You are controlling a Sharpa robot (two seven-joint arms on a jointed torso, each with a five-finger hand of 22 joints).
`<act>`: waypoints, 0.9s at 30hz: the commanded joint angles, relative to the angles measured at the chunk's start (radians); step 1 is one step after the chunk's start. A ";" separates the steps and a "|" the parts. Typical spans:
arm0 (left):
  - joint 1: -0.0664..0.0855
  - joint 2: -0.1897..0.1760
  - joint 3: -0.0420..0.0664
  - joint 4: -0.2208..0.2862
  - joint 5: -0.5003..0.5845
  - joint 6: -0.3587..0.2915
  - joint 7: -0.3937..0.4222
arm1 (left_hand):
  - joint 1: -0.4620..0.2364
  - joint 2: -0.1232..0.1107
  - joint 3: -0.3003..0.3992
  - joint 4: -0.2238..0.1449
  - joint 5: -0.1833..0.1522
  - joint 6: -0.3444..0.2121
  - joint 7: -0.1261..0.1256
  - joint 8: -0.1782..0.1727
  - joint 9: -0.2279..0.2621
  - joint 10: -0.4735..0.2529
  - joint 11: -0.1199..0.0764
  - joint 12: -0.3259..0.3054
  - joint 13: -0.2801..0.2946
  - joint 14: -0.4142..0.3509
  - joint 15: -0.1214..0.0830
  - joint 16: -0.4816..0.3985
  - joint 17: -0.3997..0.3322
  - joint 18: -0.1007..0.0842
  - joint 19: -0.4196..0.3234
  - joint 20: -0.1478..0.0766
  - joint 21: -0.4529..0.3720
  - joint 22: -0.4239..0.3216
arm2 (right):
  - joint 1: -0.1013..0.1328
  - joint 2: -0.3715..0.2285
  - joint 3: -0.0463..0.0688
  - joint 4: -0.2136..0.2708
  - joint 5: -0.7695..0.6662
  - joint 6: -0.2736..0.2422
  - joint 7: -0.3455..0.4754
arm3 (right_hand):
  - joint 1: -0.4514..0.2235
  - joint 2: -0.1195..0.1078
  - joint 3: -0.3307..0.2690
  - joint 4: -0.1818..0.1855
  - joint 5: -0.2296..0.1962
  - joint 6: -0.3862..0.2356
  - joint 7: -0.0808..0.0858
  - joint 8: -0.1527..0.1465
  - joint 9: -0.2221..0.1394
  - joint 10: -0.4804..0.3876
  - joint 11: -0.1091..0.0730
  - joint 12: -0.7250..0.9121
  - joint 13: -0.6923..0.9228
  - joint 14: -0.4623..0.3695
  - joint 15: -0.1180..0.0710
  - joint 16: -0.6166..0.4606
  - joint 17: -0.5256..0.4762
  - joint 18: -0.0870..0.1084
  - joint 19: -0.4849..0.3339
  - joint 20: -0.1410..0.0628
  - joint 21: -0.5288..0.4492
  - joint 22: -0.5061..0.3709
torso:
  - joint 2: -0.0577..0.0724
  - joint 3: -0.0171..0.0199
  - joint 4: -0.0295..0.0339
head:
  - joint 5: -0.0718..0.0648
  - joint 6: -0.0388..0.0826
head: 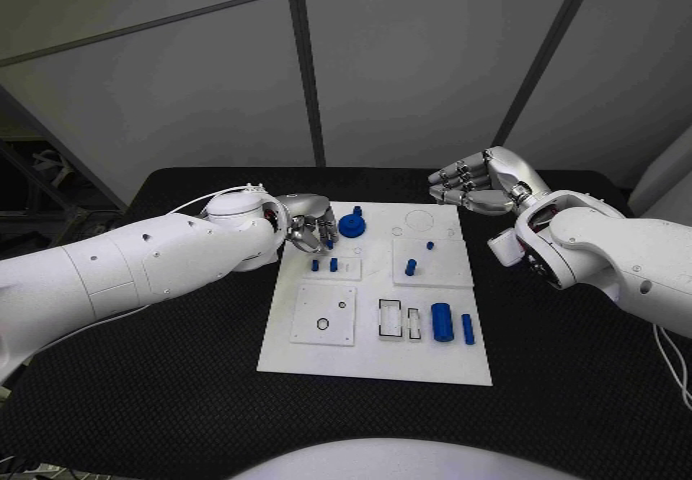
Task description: Assemble the parts on the task board
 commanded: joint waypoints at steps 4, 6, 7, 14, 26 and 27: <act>0.001 -0.001 0.000 0.002 0.003 0.005 -0.006 | -0.012 -0.003 0.009 -0.001 0.000 -0.017 -0.001 -0.014 -0.002 -0.010 0.002 -0.006 -0.001 -0.003 0.004 -0.006 -0.004 -0.017 -0.005 0.007 -0.009 -0.002 | 0.002 0.000 0.001 -0.001 -0.004 0.005 0.004 | 0.003 0.004 0.000 -0.007 0.006 0.000 0.003 -0.005 0.000 -0.006 0.002 -0.001 -0.001 -0.001 0.001 0.001 -0.001 0.011 0.005 0.000 -0.007 -0.001 | 0.000 -0.0001 0.0007 | 0.000 0.000; 0.001 -0.002 0.000 0.002 0.003 0.006 -0.007 | -0.013 -0.004 0.010 -0.001 0.000 -0.021 -0.001 -0.017 -0.002 -0.011 0.002 -0.007 0.000 -0.003 0.005 -0.007 -0.006 -0.017 -0.005 0.008 -0.010 -0.002 | 0.002 0.000 0.001 -0.002 -0.012 0.018 -0.007 | 0.003 0.005 0.000 -0.007 0.006 0.000 0.004 -0.004 0.000 -0.007 0.003 -0.001 -0.001 -0.001 0.001 0.001 -0.003 0.011 0.008 0.000 -0.010 -0.004 | 0.000 -0.0003 0.0005 | 0.000 0.000; 0.001 -0.003 0.000 0.003 0.003 0.007 -0.008 | -0.014 -0.005 0.011 -0.002 0.000 -0.026 -0.001 -0.020 -0.003 -0.013 0.004 -0.009 0.000 -0.004 0.006 -0.007 -0.008 -0.017 -0.006 0.009 -0.012 -0.003 | 0.002 0.000 0.001 -0.002 -0.018 0.026 -0.014 | 0.002 0.004 -0.001 -0.008 0.006 0.000 0.004 -0.004 0.000 -0.008 0.003 -0.001 -0.001 -0.001 0.001 0.001 -0.005 0.011 0.009 0.000 -0.012 -0.006 | 0.000 -0.0005 0.0004 | 0.000 0.000; 0.001 -0.033 0.001 0.014 0.002 -0.016 -0.006 | -0.019 -0.012 0.014 -0.006 0.001 -0.052 0.004 -0.033 -0.003 -0.030 0.011 -0.020 -0.001 -0.014 0.011 -0.015 -0.032 -0.013 -0.015 0.013 -0.033 -0.012 | 0.002 -0.002 0.001 -0.017 -0.214 0.126 -0.108 | 0.030 0.001 0.000 -0.040 -0.008 0.009 -0.010 0.000 0.003 -0.029 -0.004 -0.009 -0.001 0.059 -0.018 0.027 0.004 0.014 0.067 -0.019 0.010 0.001 | 0.000 -0.0007 0.0011 | 0.000 0.002; 0.001 -0.117 0.035 0.055 0.079 -0.132 0.049 | -0.036 -0.021 0.006 -0.001 0.000 -0.049 0.008 -0.027 0.000 -0.032 0.012 -0.020 0.000 -0.017 0.014 -0.015 -0.038 -0.003 -0.037 0.017 -0.084 -0.036 | 0.001 -0.001 0.000 -0.025 -0.682 0.225 -0.254 | 0.051 0.015 -0.013 -0.112 -0.018 0.084 -0.056 0.007 0.005 0.070 -0.074 -0.015 0.001 0.355 -0.124 0.325 0.224 0.005 0.237 -0.138 0.375 0.252 | 0.000 -0.0007 -0.0001 | -0.009 0.011; 0.001 -0.126 0.037 0.062 0.107 -0.147 0.059 | -0.041 -0.023 0.002 0.002 -0.001 -0.047 0.009 -0.026 0.000 -0.030 0.012 -0.018 0.001 -0.014 0.013 -0.012 -0.032 -0.003 -0.036 0.017 -0.083 -0.035 | 0.001 0.000 0.000 -0.024 -0.719 0.228 -0.264 | 0.047 0.007 -0.010 -0.114 -0.021 0.083 -0.058 0.003 0.004 0.071 -0.071 -0.021 0.001 0.355 -0.122 0.356 0.250 0.005 0.221 -0.139 0.399 0.274 | 0.000 -0.0007 -0.0002 | -0.013 0.013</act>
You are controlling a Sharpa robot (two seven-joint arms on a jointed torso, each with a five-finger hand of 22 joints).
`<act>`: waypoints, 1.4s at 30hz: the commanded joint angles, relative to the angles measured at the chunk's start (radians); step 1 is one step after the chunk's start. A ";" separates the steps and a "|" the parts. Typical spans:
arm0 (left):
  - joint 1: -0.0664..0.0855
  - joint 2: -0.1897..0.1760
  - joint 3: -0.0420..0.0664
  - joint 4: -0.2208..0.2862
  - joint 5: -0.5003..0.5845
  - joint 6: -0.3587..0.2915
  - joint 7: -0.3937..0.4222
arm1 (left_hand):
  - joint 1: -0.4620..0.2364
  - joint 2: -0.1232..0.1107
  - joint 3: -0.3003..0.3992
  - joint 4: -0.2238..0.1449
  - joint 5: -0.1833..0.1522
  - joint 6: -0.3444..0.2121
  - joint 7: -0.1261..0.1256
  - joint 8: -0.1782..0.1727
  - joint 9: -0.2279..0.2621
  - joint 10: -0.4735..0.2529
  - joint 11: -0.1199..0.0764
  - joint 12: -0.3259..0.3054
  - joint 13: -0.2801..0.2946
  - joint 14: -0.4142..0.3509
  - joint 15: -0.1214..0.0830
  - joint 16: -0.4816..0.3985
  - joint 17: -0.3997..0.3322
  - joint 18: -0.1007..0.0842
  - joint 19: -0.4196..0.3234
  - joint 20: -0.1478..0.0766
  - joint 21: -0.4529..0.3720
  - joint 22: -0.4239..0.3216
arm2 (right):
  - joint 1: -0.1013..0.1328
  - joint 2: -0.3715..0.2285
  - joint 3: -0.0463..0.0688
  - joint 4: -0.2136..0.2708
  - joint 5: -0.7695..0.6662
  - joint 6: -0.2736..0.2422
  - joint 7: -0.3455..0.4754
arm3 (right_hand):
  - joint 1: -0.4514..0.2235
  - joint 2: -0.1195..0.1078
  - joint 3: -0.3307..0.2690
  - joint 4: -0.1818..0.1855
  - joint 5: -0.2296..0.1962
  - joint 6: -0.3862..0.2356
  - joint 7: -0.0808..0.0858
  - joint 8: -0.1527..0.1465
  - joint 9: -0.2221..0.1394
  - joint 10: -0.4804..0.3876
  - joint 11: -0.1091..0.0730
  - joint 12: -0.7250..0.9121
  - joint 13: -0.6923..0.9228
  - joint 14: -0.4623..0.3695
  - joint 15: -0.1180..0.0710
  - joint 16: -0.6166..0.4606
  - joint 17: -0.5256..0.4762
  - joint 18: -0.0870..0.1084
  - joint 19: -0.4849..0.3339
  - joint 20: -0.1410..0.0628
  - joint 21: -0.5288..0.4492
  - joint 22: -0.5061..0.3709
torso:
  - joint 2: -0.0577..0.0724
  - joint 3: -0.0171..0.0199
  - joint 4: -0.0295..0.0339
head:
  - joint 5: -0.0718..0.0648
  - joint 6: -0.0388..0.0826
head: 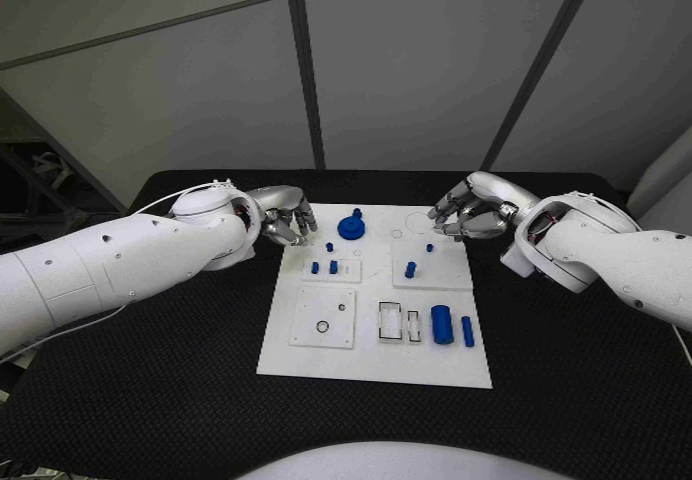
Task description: Assemble the parts on the task board
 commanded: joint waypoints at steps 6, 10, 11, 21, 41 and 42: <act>0.002 -0.073 0.009 0.073 0.398 -0.191 0.142 | -0.023 0.009 -0.017 0.010 0.000 0.054 0.013 0.031 0.009 0.008 0.003 0.012 0.006 -0.010 0.004 -0.002 -0.015 0.014 -0.044 0.002 -0.101 -0.052 | 0.000 0.011 0.000 0.009 -0.410 0.057 -0.125 | -0.033 -0.012 0.052 0.006 -0.025 0.014 -0.008 -0.014 -0.003 0.004 0.002 -0.038 0.003 0.040 -0.006 0.361 0.298 -0.042 0.065 -0.003 0.433 0.443 | 0.002 0.0006 -0.0001 | -0.042 0.012; 0.001 -0.118 0.010 0.127 0.682 -0.249 0.240 | -0.013 0.022 -0.019 0.004 0.000 0.080 0.011 0.046 0.011 0.034 -0.002 0.036 0.014 -0.041 -0.001 -0.028 -0.076 0.044 -0.120 -0.001 -0.268 -0.138 | -0.002 0.022 0.000 0.008 -0.483 0.057 -0.151 | -0.039 -0.020 0.086 0.011 -0.075 0.013 -0.006 -0.015 -0.003 -0.009 0.008 -0.048 0.004 0.037 -0.002 0.552 0.468 -0.059 0.093 0.004 0.565 0.586 | 0.001 0.0003 0.0003 | -0.063 0.017; 0.000 -0.128 0.010 0.139 0.737 -0.257 0.262 | -0.009 0.025 -0.019 0.001 0.002 0.083 0.010 0.049 0.011 0.040 -0.004 0.043 0.016 -0.053 -0.002 -0.038 -0.097 0.051 -0.143 -0.002 -0.314 -0.162 | -0.003 0.025 0.000 0.007 -0.496 0.057 -0.157 | -0.041 -0.024 0.091 0.011 -0.077 0.012 -0.004 -0.015 -0.003 -0.010 0.008 -0.048 0.005 0.033 0.000 0.578 0.491 -0.062 0.095 0.005 0.583 0.606 | 0.001 0.0001 0.0003 | -0.065 0.017; -0.015 -0.195 0.009 0.242 1.001 -0.280 0.374 | 0.010 0.047 -0.047 -0.030 0.010 0.103 -0.001 0.073 0.006 0.077 -0.022 0.128 0.052 -0.245 -0.015 -0.321 -0.493 0.055 -0.194 -0.013 -0.418 -0.226 | -0.018 0.057 -0.001 -0.013 -0.563 0.060 -0.190 | -0.048 -0.037 0.110 0.014 -0.088 -0.004 0.004 -0.018 -0.005 -0.042 0.017 -0.056 0.003 0.031 0.009 0.704 0.603 -0.078 0.123 0.015 0.674 0.710 | 0.001 -0.0013 0.0001 | -0.074 0.022; -0.021 -0.206 0.009 0.277 1.140 -0.276 0.412 | 0.012 0.052 -0.053 -0.036 0.010 0.105 -0.002 0.077 0.005 0.072 -0.025 0.146 0.061 -0.243 -0.017 -0.332 -0.501 0.055 -0.194 -0.015 -0.426 -0.231 | -0.035 0.105 -0.002 -0.037 -0.570 0.109 -0.188 | -0.041 -0.034 0.130 0.009 -0.088 -0.002 0.006 -0.013 -0.003 -0.038 0.017 -0.046 0.006 0.035 0.011 0.801 0.691 -0.094 0.159 0.020 0.751 0.803 | 0.001 -0.0006 -0.0008 | -0.070 0.014; -0.021 -0.205 0.009 0.277 1.141 -0.275 0.411 | 0.012 0.053 -0.054 -0.036 0.010 0.104 -0.001 0.077 0.005 0.070 -0.024 0.147 0.062 -0.243 -0.017 -0.333 -0.501 0.055 -0.193 -0.015 -0.427 -0.232 | -0.035 0.106 -0.002 -0.038 -0.570 0.113 -0.189 | -0.039 -0.033 0.132 0.008 -0.088 0.000 0.005 -0.012 -0.003 -0.034 0.017 -0.044 0.007 0.035 0.011 0.807 0.697 -0.096 0.164 0.020 0.759 0.812 | 0.001 -0.0009 -0.0002 | -0.070 0.012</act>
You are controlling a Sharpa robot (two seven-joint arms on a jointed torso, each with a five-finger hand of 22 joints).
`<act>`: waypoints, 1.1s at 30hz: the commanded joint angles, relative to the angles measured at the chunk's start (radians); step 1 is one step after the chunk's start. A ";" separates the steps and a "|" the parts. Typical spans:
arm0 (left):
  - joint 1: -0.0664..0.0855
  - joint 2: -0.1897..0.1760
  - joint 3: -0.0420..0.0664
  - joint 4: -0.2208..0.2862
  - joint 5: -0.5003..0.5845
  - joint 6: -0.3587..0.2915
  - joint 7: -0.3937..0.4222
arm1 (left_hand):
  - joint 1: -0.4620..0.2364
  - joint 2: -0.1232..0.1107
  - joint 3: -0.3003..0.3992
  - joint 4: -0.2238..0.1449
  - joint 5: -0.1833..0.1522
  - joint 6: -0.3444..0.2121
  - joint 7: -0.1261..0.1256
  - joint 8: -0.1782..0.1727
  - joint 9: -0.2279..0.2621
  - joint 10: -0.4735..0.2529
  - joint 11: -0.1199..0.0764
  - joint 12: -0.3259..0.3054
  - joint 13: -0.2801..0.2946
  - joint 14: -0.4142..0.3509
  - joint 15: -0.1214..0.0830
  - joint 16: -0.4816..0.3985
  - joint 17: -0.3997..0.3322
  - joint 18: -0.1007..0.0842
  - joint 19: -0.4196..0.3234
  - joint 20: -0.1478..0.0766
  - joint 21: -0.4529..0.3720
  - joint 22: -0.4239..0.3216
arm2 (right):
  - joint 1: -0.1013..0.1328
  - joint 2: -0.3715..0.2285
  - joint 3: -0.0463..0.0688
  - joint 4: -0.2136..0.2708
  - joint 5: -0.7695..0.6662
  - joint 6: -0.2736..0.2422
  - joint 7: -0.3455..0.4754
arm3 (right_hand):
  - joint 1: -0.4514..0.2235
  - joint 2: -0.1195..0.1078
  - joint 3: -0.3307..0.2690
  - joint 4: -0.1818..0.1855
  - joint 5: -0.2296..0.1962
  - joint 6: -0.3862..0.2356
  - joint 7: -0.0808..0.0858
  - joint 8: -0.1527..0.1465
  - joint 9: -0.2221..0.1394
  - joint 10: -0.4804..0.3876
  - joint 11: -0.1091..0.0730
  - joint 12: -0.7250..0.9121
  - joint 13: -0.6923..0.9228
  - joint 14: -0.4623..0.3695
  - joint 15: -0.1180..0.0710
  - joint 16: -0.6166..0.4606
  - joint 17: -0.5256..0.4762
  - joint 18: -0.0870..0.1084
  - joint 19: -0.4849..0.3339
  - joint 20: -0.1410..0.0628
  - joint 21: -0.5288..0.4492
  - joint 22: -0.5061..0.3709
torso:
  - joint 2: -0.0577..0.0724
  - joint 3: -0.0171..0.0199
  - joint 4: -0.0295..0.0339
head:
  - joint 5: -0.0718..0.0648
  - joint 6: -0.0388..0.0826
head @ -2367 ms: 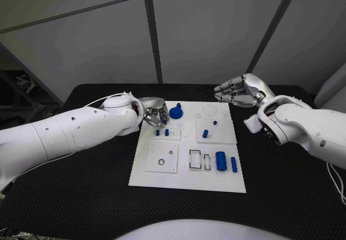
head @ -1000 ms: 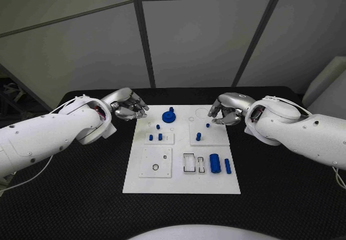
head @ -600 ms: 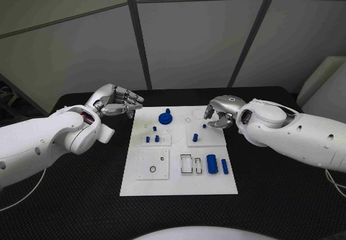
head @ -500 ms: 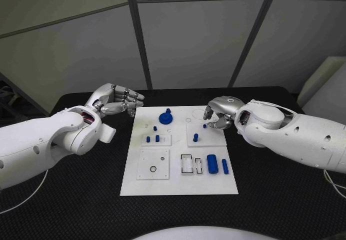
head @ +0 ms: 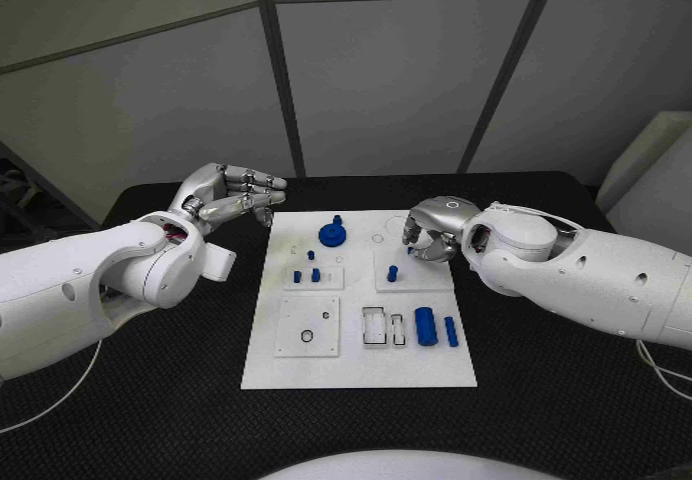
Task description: Assemble the parts on the task board
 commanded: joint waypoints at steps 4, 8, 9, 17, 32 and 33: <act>0.001 0.003 0.001 0.000 0.037 0.002 0.027 | 0.001 0.008 -0.007 -0.003 0.002 0.006 0.000 0.004 -0.001 -0.002 0.001 0.004 0.002 0.002 -0.004 -0.008 -0.002 -0.016 -0.002 -0.003 -0.005 -0.001 | -0.002 0.006 0.000 -0.005 -0.016 0.042 -0.009 | 0.012 0.004 0.018 -0.005 -0.003 0.014 0.002 0.008 0.005 0.017 -0.005 0.016 0.005 0.035 0.001 0.025 0.022 -0.021 0.021 -0.001 0.030 0.036 | -0.001 0.0001 0.0000 | 0.000 -0.006; 0.001 0.002 0.001 0.000 0.038 0.004 0.024 | 0.001 0.009 -0.008 -0.004 0.002 0.004 0.001 0.004 -0.002 -0.006 0.002 0.006 0.003 0.002 -0.004 -0.009 -0.003 -0.017 -0.002 -0.003 -0.006 -0.002 | -0.004 0.007 0.000 -0.007 -0.020 0.060 -0.015 | 0.014 0.007 0.025 -0.009 -0.006 0.024 0.000 0.012 0.009 0.029 -0.007 0.022 0.008 0.035 0.000 0.044 0.040 -0.026 0.033 -0.002 0.050 0.061 | -0.001 0.0006 -0.0006 | 0.001 -0.008; 0.001 0.002 0.001 0.001 0.038 0.004 0.024 | 0.001 0.009 -0.008 -0.004 0.002 0.004 0.001 0.004 -0.002 -0.006 0.002 0.006 0.003 0.002 -0.004 -0.010 -0.003 -0.017 -0.002 -0.003 -0.006 -0.002 | -0.005 0.008 0.000 -0.007 -0.020 0.062 -0.015 | 0.014 0.007 0.026 -0.009 -0.006 0.025 0.000 0.013 0.009 0.030 -0.008 0.022 0.008 0.035 -0.001 0.046 0.042 -0.027 0.034 -0.002 0.052 0.064 | 0.000 0.0005 -0.0004 | 0.001 -0.008; 0.001 0.001 0.001 0.001 0.038 0.004 0.019 | 0.001 0.010 -0.009 -0.005 0.002 0.002 0.002 0.004 -0.002 -0.011 0.003 0.008 0.004 0.003 -0.003 -0.011 -0.004 -0.017 -0.002 -0.003 -0.008 -0.003 | -0.008 0.016 -0.001 -0.013 -0.021 0.072 -0.015 | 0.017 0.011 0.033 -0.013 -0.011 0.034 -0.002 0.016 0.013 0.041 -0.011 0.027 0.011 0.035 -0.003 0.061 0.054 -0.030 0.042 -0.004 0.067 0.082 | -0.001 0.0001 0.0007 | 0.002 -0.011; 0.001 0.004 0.001 -0.003 0.038 0.000 0.018 | 0.002 0.013 -0.010 -0.006 0.003 0.000 0.003 0.003 -0.003 -0.016 0.004 0.011 0.006 0.003 -0.002 -0.012 -0.005 -0.017 -0.002 -0.003 -0.009 -0.004 | -0.014 0.022 -0.001 -0.018 -0.022 0.014 -0.027 | 0.041 0.058 0.064 -0.034 -0.061 0.080 -0.018 0.038 0.035 0.090 -0.029 0.045 0.029 0.035 -0.016 0.093 0.078 -0.044 0.077 -0.015 0.118 0.147 | -0.001 0.0005 0.0001 | 0.004 -0.014; 0.001 0.005 0.001 -0.004 0.038 0.000 0.018 | 0.002 0.013 -0.010 -0.006 0.003 0.000 0.003 0.003 -0.003 -0.016 0.004 0.011 0.006 0.003 -0.002 -0.012 -0.005 -0.017 -0.002 -0.003 -0.009 -0.004 | -0.014 0.021 -0.001 -0.017 -0.023 0.000 -0.028 | 0.045 0.062 0.069 -0.036 -0.062 0.082 -0.019 0.039 0.037 0.093 -0.030 0.046 0.030 0.035 -0.017 0.095 0.079 -0.045 0.080 -0.016 0.121 0.152 | -0.002 0.0006 0.0001 | 0.003 -0.014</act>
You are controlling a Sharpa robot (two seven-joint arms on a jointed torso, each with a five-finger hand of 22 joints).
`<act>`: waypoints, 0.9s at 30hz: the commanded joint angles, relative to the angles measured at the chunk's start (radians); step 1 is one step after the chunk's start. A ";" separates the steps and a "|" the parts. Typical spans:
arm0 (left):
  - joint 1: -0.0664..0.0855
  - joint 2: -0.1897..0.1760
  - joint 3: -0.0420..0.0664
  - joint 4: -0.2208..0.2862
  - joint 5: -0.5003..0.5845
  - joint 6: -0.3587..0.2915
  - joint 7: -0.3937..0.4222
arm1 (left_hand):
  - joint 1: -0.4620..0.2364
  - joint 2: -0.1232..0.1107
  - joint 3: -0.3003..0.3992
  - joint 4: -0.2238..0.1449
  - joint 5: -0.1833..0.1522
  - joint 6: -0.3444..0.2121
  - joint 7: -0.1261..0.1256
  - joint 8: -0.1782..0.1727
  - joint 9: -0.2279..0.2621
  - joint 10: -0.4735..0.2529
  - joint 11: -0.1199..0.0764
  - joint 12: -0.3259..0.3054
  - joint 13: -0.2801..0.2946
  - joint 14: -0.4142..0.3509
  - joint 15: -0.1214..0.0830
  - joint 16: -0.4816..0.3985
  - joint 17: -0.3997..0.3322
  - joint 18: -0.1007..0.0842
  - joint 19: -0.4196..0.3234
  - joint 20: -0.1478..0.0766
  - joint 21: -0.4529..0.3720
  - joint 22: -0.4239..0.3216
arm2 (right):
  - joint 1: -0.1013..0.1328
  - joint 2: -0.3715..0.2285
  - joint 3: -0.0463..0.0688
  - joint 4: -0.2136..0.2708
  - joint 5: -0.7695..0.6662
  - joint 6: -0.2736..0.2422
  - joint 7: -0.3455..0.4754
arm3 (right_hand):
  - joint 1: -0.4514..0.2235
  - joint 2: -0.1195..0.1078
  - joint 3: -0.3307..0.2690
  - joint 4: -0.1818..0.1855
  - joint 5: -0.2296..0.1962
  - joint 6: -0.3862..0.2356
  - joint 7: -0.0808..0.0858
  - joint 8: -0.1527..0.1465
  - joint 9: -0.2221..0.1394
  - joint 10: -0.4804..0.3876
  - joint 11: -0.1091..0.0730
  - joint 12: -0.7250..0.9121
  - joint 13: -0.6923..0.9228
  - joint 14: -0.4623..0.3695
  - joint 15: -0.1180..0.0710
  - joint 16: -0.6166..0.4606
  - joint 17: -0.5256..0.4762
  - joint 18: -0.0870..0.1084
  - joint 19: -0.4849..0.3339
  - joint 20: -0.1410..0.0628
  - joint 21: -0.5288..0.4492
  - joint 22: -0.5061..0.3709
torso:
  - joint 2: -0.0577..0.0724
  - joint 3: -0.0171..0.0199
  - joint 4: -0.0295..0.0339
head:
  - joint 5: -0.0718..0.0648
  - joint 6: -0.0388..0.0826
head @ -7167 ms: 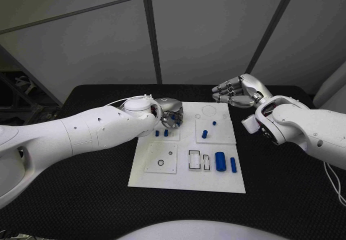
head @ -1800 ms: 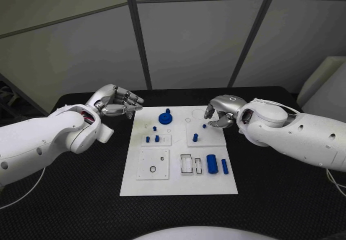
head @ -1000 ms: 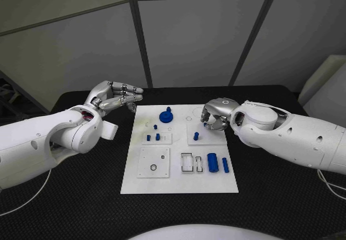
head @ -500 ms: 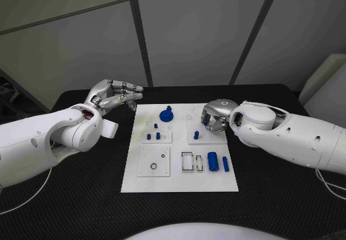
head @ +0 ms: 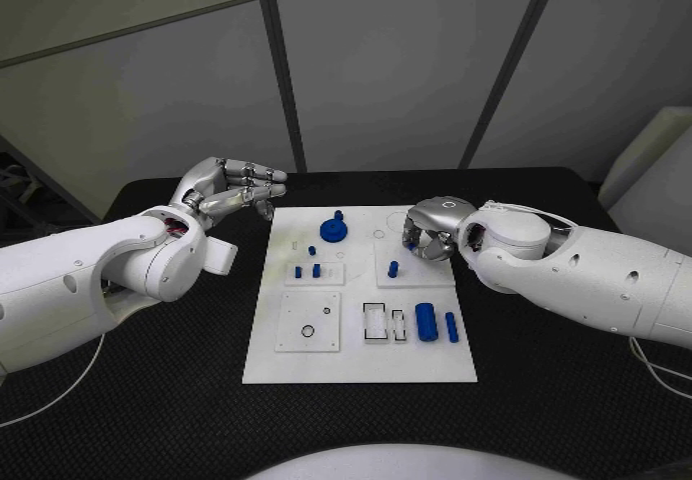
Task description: Assemble the parts on the task board
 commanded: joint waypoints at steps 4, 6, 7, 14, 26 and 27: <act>0.001 0.001 0.001 -0.003 0.005 -0.001 0.012 | -0.003 0.009 -0.005 -0.001 0.003 -0.001 0.004 0.003 -0.001 -0.007 0.000 0.008 0.001 0.003 -0.002 -0.005 -0.002 -0.017 -0.002 -0.002 -0.006 -0.002 | -0.003 -0.003 -0.002 0.008 -0.008 -0.078 -0.012 | 0.011 0.031 0.023 -0.009 -0.003 0.013 -0.002 0.007 0.013 0.020 -0.003 0.007 0.010 0.035 -0.012 0.011 0.006 -0.017 0.021 -0.004 0.019 0.093 | -0.001 0.0004 0.0001 | -0.001 0.000; 0.001 0.001 0.001 -0.003 0.005 -0.001 0.012 | -0.003 0.009 -0.005 -0.001 0.003 -0.001 0.004 0.003 -0.001 -0.007 0.000 0.008 0.001 0.003 -0.002 -0.005 -0.002 -0.017 -0.002 -0.002 -0.006 -0.002 | -0.003 -0.005 -0.002 0.012 -0.009 -0.098 -0.014 | 0.012 0.034 0.028 -0.011 -0.003 0.014 -0.003 0.008 0.014 0.022 -0.004 0.007 0.012 0.035 -0.012 0.013 0.006 -0.018 0.023 -0.005 0.023 0.097 | 0.000 0.0006 -0.0005 | 0.000 0.001; 0.001 0.001 0.001 -0.003 0.005 -0.001 0.012 | -0.003 0.010 -0.005 -0.001 0.003 -0.001 0.004 0.004 -0.001 -0.008 0.001 0.008 0.002 0.003 -0.002 -0.005 -0.002 -0.017 -0.002 -0.002 -0.006 -0.002 | -0.003 -0.006 -0.002 0.014 -0.009 -0.106 -0.014 | 0.013 0.035 0.029 -0.012 -0.003 0.014 -0.003 0.008 0.015 0.022 -0.004 0.007 0.012 0.035 -0.012 0.013 0.006 -0.018 0.024 -0.005 0.024 0.099 | 0.000 0.0006 -0.0005 | 0.000 0.001; 0.001 0.001 0.001 -0.009 0.005 0.000 0.011 | -0.002 0.011 -0.005 -0.002 0.003 -0.002 0.005 0.004 -0.002 -0.013 0.002 0.009 0.002 0.004 -0.001 -0.006 -0.003 -0.017 -0.001 -0.002 -0.007 -0.002 | -0.003 -0.027 -0.002 0.043 -0.009 -0.160 -0.016 | 0.010 0.030 0.031 -0.015 -0.005 0.014 -0.002 0.007 0.017 0.021 -0.004 0.005 0.013 0.035 -0.012 0.015 0.007 -0.019 0.025 -0.005 0.026 0.101 | 0.000 0.0005 -0.0008 | 0.000 0.001; 0.001 0.001 0.001 -0.016 0.005 0.003 0.010 | -0.003 0.013 -0.007 -0.003 0.003 -0.005 0.007 0.004 -0.002 -0.024 0.005 0.011 0.003 0.003 0.000 -0.008 -0.004 -0.018 -0.001 -0.001 -0.009 -0.003 | -0.003 -0.099 0.000 0.158 -0.006 -0.248 -0.017 | 0.002 0.022 0.029 -0.016 -0.010 0.013 -0.002 0.006 0.020 0.019 -0.003 0.001 0.015 0.034 -0.011 0.018 0.009 -0.019 0.026 -0.005 0.029 0.104 | -0.001 0.0003 -0.0007 | 0.004 0.003; 0.001 0.001 0.001 -0.016 0.005 0.003 0.010 | -0.003 0.013 -0.007 -0.003 0.003 -0.005 0.007 0.004 -0.002 -0.024 0.005 0.011 0.003 0.003 0.000 -0.008 -0.004 -0.018 -0.001 -0.001 -0.009 -0.003 | -0.003 -0.104 0.000 0.174 -0.005 -0.255 -0.016 | 0.002 0.022 0.029 -0.016 -0.010 0.013 -0.002 0.006 0.020 0.019 -0.003 0.001 0.015 0.034 -0.011 0.018 0.009 -0.019 0.026 -0.005 0.029 0.104 | -0.001 0.0004 -0.0009 | 0.006 0.003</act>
